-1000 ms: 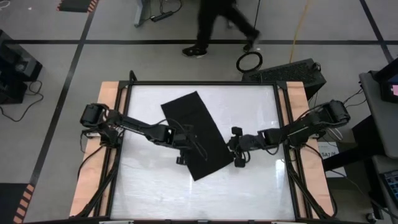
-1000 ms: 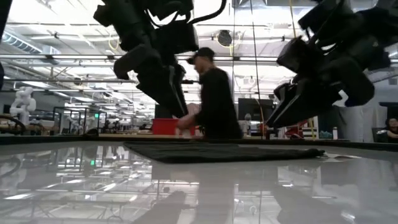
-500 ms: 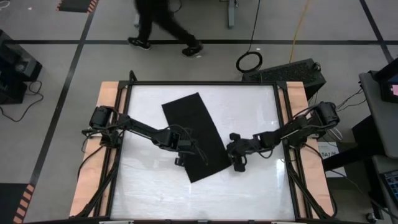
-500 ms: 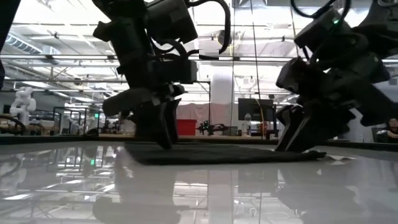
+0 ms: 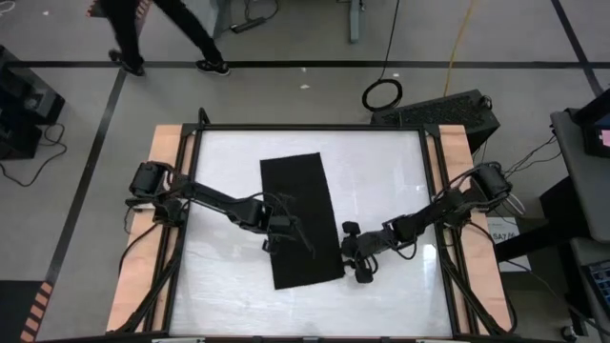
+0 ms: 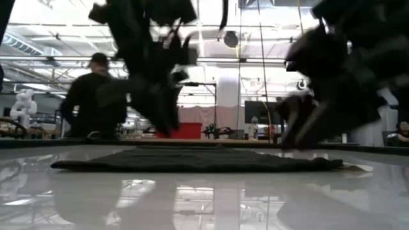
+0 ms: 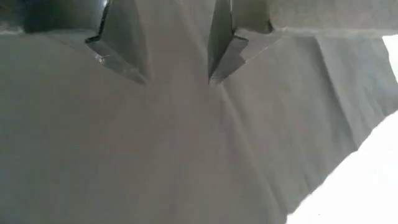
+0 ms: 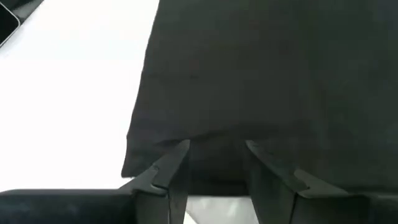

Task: Roll towel
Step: Roll the towel

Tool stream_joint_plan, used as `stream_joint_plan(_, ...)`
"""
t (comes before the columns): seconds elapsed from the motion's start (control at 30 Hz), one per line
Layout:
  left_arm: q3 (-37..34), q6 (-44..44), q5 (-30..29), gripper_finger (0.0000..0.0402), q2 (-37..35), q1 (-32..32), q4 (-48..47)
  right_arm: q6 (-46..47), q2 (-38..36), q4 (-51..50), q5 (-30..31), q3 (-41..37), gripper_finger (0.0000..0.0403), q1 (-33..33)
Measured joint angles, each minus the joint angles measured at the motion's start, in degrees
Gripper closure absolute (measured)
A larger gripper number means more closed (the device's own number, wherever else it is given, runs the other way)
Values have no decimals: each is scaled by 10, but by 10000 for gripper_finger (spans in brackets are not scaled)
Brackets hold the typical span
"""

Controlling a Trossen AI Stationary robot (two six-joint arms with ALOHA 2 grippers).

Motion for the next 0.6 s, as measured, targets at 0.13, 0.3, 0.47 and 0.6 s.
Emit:
stream_joint_plan(0.13, 17, -29, 5, 246, -25, -31, -13, -65, -42, -86, 5, 28, 266, 6)
stream_joint_plan(0.3, 21, -79, 17, 246, -39, -101, -2, -143, -66, -146, 5, 37, 257, 41)
stream_joint_plan(0.47, 21, -122, -6, 245, -31, -175, 16, -174, -55, -164, 37, 35, 223, 73)
stream_joint_plan(0.6, 21, -152, -31, 224, -22, -221, 38, -181, -47, -137, 49, 36, 204, 76)
